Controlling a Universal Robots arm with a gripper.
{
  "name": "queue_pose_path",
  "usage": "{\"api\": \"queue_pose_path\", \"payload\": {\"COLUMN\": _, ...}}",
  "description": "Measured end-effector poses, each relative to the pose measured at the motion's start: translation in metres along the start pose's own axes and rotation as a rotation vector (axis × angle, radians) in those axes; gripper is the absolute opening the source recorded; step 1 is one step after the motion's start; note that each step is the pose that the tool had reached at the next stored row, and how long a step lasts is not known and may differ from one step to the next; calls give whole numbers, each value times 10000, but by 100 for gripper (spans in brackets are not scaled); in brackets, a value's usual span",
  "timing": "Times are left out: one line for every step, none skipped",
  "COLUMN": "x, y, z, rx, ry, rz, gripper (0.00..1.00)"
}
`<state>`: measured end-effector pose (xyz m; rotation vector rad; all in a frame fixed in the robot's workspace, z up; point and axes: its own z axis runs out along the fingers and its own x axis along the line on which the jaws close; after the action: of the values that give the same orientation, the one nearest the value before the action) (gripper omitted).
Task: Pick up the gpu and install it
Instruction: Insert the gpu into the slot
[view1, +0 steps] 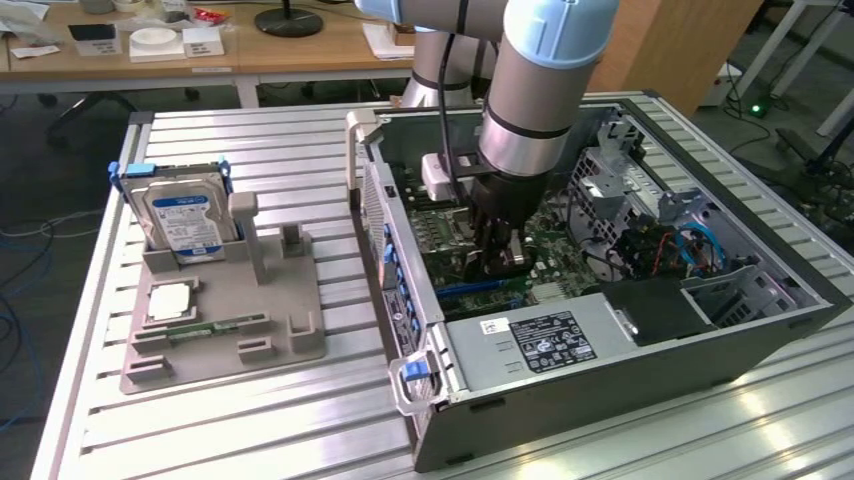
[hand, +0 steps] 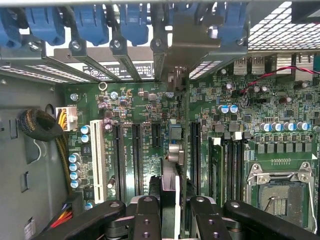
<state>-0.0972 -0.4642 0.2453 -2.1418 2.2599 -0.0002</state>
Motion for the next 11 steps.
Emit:
{"api": "queue_pose_path", "payload": {"x": -5, "y": 1, "z": 0, "rx": -1, "ry": 1, "rz": -16, "gripper": 27}}
{"api": "queue_pose_path", "payload": {"x": -10, "y": 2, "z": 1, "rx": -3, "ry": 2, "rz": -42, "gripper": 27}}
{"api": "queue_pose_path", "payload": {"x": -16, "y": 1, "z": 3, "rx": -3, "ry": 1, "rz": -71, "gripper": 27}}
{"api": "queue_pose_path", "payload": {"x": -19, "y": 1, "z": 5, "rx": -2, "ry": -1, "rz": -94, "gripper": 27}}
{"api": "queue_pose_path", "payload": {"x": -19, "y": 1, "z": 5, "rx": -3, "ry": -1, "rz": -106, "gripper": 27}}
{"api": "queue_pose_path", "payload": {"x": -19, "y": 1, "z": 5, "rx": -4, "ry": 0, "rz": -106, "gripper": 27}}
{"api": "queue_pose_path", "payload": {"x": -19, "y": 1, "z": 4, "rx": -3, "ry": 1, "rz": -106, "gripper": 27}}
{"api": "queue_pose_path", "payload": {"x": -19, "y": 2, "z": 4, "rx": -4, "ry": 1, "rz": -105, "gripper": 27}}
{"api": "queue_pose_path", "payload": {"x": -19, "y": 2, "z": 4, "rx": -4, "ry": 1, "rz": -105, "gripper": 27}}
{"api": "queue_pose_path", "payload": {"x": -19, "y": 1, "z": 4, "rx": -4, "ry": 1, "rz": -105, "gripper": 27}}
{"api": "queue_pose_path", "payload": {"x": -19, "y": 2, "z": 4, "rx": -4, "ry": 2, "rz": -105, "gripper": 27}}
